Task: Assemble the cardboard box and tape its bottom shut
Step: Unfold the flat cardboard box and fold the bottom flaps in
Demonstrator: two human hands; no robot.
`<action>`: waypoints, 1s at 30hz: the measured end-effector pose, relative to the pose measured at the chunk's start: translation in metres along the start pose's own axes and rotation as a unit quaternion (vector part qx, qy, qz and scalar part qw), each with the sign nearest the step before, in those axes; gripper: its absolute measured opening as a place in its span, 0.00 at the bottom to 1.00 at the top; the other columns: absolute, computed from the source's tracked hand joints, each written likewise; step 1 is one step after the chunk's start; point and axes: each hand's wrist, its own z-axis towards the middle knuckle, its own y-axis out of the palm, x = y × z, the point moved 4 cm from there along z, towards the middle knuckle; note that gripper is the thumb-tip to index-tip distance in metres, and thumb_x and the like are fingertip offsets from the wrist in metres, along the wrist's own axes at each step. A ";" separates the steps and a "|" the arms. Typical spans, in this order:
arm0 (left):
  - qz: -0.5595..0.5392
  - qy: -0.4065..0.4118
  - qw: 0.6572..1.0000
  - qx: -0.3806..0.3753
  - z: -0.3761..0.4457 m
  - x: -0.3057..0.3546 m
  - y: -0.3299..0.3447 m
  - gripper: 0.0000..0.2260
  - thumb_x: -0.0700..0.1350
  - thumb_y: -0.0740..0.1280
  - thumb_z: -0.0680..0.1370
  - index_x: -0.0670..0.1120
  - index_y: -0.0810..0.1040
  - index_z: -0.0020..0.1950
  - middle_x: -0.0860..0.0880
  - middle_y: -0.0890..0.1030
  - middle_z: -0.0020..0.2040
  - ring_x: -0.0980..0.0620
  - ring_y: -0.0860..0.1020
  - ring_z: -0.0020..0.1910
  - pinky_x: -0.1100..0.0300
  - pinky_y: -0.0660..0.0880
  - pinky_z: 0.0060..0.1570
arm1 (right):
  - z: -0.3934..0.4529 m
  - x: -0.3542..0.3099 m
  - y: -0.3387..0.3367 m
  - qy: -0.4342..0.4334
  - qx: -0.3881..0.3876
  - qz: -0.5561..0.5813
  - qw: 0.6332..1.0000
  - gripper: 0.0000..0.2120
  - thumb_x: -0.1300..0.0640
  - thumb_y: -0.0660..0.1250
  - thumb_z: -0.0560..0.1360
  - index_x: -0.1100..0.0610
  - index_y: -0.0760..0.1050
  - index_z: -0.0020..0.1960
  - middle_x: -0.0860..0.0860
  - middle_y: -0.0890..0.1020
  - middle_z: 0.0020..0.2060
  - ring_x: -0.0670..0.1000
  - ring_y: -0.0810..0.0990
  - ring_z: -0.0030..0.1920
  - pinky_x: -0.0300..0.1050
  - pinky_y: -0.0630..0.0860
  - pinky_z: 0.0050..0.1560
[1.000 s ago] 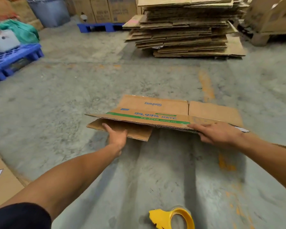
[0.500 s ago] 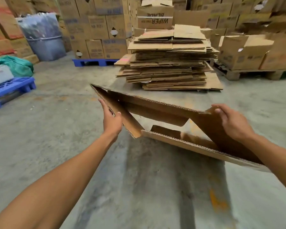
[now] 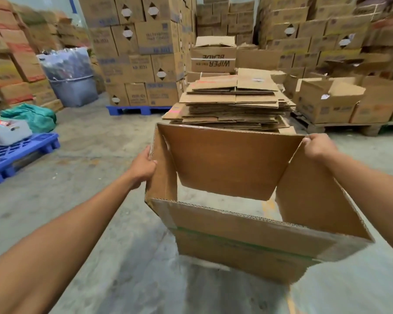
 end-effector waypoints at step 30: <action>0.329 0.030 0.942 -0.060 0.003 -0.054 0.031 0.34 0.49 0.64 0.79 0.48 0.50 0.80 0.39 0.74 0.70 0.35 0.72 0.67 0.50 0.69 0.62 | -0.077 0.064 0.043 -0.066 -0.195 -0.130 0.970 0.24 0.58 0.64 0.77 0.51 0.67 0.73 0.60 0.77 0.64 0.59 0.76 0.61 0.49 0.73 0.59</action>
